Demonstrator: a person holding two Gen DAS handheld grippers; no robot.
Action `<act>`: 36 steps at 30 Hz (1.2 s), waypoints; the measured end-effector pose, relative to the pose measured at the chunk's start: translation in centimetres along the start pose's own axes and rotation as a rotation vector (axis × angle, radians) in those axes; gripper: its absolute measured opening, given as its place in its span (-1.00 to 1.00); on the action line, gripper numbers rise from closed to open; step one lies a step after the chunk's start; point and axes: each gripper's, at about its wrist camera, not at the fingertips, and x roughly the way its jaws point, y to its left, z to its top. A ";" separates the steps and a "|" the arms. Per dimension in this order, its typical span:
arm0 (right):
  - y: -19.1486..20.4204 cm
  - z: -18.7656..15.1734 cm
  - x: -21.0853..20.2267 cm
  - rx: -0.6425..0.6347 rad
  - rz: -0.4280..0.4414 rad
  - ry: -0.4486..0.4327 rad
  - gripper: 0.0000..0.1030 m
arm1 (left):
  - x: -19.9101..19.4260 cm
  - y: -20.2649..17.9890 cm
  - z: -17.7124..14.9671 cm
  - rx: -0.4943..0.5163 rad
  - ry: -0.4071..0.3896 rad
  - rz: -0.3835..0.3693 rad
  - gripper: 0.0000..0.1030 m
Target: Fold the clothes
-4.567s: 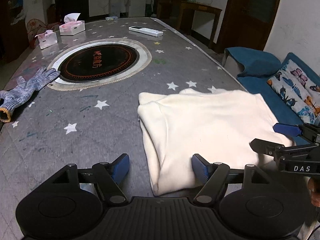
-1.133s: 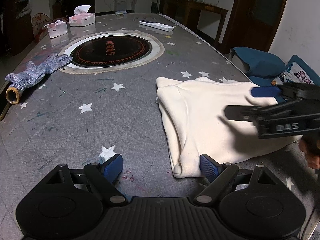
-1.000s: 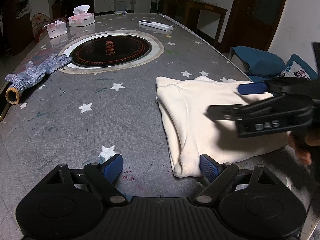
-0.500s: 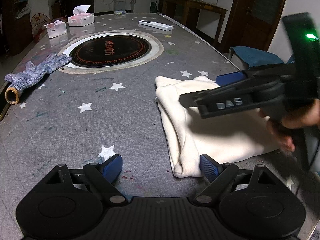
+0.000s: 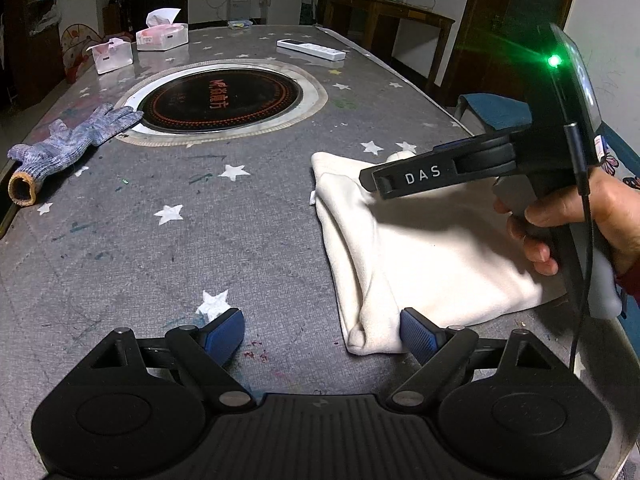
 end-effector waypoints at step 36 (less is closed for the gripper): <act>-0.7 -12.9 -15.4 0.267 -0.038 -0.106 1.00 | -5.0 -2.0 -3.5 0.013 -0.054 0.053 1.00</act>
